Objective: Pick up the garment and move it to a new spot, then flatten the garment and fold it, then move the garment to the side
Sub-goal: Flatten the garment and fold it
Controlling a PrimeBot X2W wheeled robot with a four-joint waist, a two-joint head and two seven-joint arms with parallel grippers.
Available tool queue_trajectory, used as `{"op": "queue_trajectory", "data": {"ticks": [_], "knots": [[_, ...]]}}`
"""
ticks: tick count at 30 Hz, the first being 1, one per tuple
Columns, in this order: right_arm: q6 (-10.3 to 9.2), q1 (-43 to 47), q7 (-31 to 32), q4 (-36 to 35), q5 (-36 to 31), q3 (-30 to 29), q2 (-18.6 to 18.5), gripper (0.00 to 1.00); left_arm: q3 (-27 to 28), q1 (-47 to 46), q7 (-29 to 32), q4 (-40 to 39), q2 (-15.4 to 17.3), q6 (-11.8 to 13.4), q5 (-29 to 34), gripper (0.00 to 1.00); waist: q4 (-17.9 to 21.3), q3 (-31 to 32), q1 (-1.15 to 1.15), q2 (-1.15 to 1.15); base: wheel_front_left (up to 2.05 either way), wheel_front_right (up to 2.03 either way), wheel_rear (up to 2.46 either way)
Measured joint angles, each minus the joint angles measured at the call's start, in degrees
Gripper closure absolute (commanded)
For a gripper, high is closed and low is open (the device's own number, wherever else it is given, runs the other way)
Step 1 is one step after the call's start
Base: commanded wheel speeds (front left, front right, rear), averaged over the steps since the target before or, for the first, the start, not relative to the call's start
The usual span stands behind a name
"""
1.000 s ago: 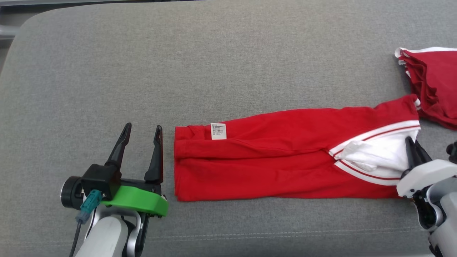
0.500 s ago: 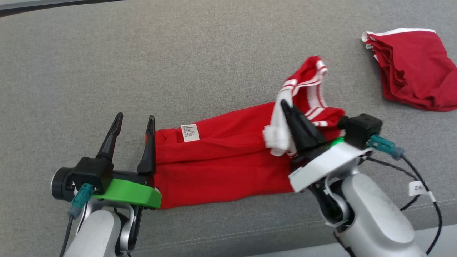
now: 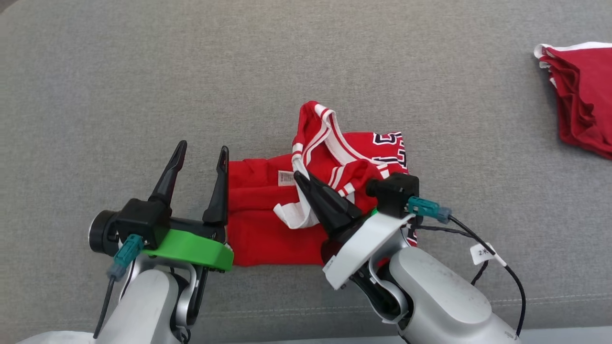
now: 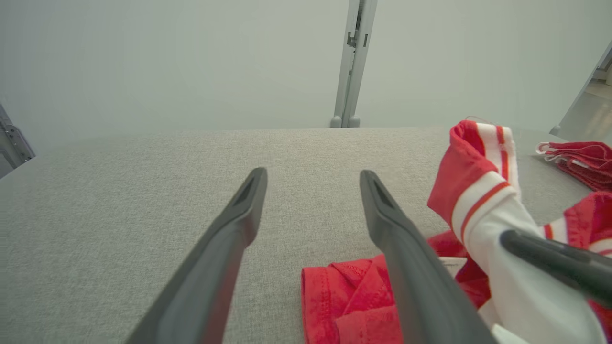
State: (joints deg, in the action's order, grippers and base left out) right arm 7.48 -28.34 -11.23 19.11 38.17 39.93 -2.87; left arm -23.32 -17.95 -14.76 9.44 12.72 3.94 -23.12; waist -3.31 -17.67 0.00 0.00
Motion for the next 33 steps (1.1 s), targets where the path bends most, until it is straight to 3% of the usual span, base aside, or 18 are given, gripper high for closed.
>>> {"op": "queue_trajectory", "data": {"ticks": [7, 8, 9, 10, 20, 27, 33], "knots": [[-0.01, -3.3, -1.6, 4.0, 3.4, 5.1, 0.0, 1.00, -0.1, -0.3, 0.0, 0.7, -0.8, -0.5, 0.0, 0.00, -2.3, -0.9, 0.00, 0.00, 0.00, 0.00, 0.00], [-0.01, -3.8, -1.9, 4.6, 4.0, 5.7, 0.0, 0.87, -0.2, -0.3, 0.0, 0.9, -1.0, -0.5, 0.0, 0.00, -2.6, -1.0, 0.00, 0.00, 0.00, 0.00, 0.00], [0.00, -4.2, -2.1, 5.2, 4.6, 6.4, 0.0, 0.53, -0.1, -0.4, 0.0, 1.0, -1.1, -0.5, 0.1, 0.00, -2.9, -1.2, 0.00, 0.00, 0.00, 0.00, 0.00], [-0.01, -4.5, -2.3, 5.8, 4.9, 7.1, 0.0, 0.00, -0.2, -0.4, 0.0, 1.1, -1.3, -0.7, 0.1, 0.00, -3.1, -1.3, 0.00, 0.00, 0.00, 0.00, 0.00], [0.00, -7.3, -3.6, 2.8, 11.7, 13.2, 0.1, 0.00, 0.8, -0.6, -0.2, 1.6, -2.2, -1.2, 1.0, 0.00, -3.7, -1.7, 0.00, 0.00, 0.00, 0.00, 0.00], [0.00, -4.8, -3.8, -8.8, 4.4, 3.7, -0.2, 0.00, 2.6, -0.5, -0.2, 1.3, -1.5, -1.0, 2.0, 0.00, -2.7, -0.8, 0.00, 0.00, 0.00, 0.00, 0.00], [0.00, 2.0, -3.8, -17.8, -2.5, -7.1, -3.3, 0.00, 4.5, 0.6, -0.2, 0.7, -0.4, -0.4, 2.7, 0.00, -1.7, 0.9, 0.00, 0.00, 0.00, 0.00, 0.00]]}}
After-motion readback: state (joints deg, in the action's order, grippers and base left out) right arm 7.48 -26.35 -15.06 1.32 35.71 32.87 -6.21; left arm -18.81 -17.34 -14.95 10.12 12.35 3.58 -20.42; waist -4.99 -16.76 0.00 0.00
